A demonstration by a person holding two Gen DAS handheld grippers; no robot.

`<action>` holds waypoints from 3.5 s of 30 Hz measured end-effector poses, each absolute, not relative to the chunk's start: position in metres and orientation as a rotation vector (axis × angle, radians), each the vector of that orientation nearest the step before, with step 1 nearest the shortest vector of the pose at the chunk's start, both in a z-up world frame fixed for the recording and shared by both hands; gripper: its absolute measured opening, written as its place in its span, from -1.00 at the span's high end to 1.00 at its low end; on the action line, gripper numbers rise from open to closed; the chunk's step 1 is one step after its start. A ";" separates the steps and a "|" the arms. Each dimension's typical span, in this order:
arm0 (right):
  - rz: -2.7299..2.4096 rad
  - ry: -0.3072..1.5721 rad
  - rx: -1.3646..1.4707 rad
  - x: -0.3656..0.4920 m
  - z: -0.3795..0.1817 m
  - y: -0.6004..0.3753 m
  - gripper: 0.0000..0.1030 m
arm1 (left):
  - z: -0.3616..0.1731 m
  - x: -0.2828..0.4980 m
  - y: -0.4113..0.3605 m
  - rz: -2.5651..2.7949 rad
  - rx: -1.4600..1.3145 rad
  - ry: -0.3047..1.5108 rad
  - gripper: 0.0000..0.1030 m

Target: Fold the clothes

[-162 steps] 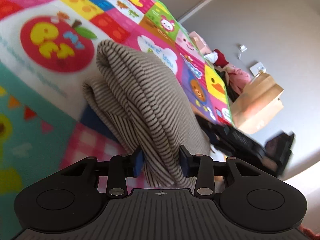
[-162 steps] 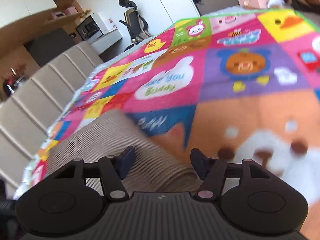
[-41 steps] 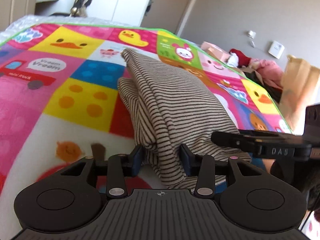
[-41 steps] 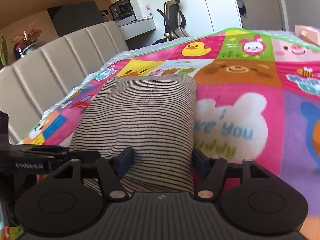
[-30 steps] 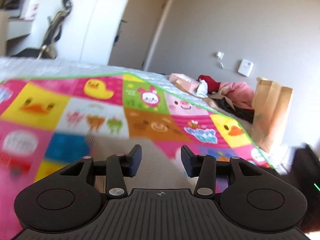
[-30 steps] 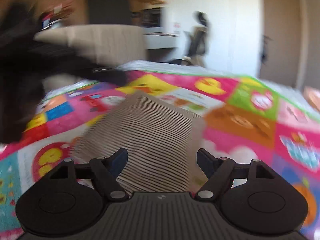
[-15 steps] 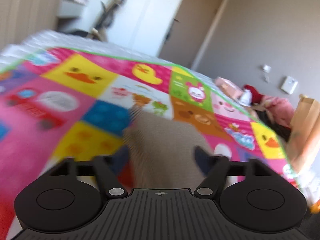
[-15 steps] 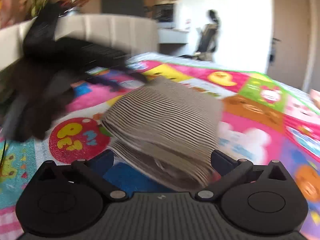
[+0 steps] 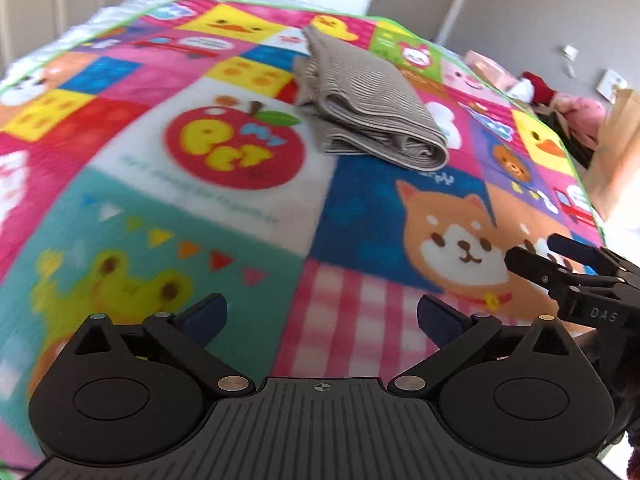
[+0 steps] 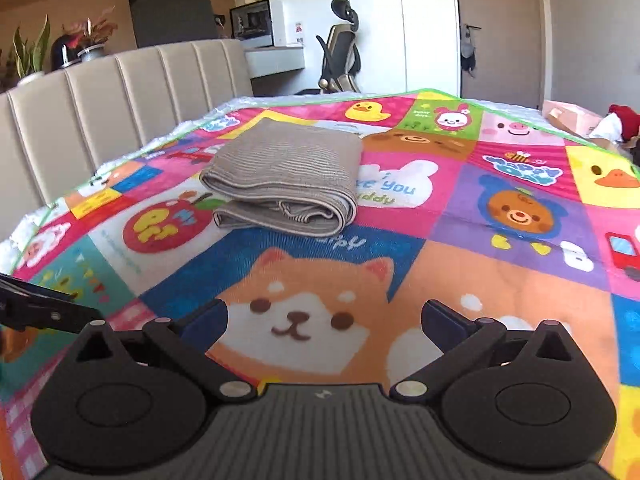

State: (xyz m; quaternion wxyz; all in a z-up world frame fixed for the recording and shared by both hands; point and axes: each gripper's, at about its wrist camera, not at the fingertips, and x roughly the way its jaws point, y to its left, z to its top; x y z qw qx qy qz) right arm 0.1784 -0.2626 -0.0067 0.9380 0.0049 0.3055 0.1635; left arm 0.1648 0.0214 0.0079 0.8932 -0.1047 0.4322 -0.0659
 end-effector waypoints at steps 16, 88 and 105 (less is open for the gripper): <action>0.160 0.569 -0.036 0.205 -0.001 -0.266 -1.00 | -0.004 0.200 -0.025 -0.050 0.018 0.626 -1.00; 0.232 0.680 -0.106 0.266 -0.050 -0.263 -1.00 | -0.047 0.232 -0.024 0.068 0.002 0.691 -1.00; 0.240 0.672 -0.105 0.265 -0.050 -0.265 -1.00 | -0.046 0.231 -0.024 0.069 -0.002 0.691 -1.00</action>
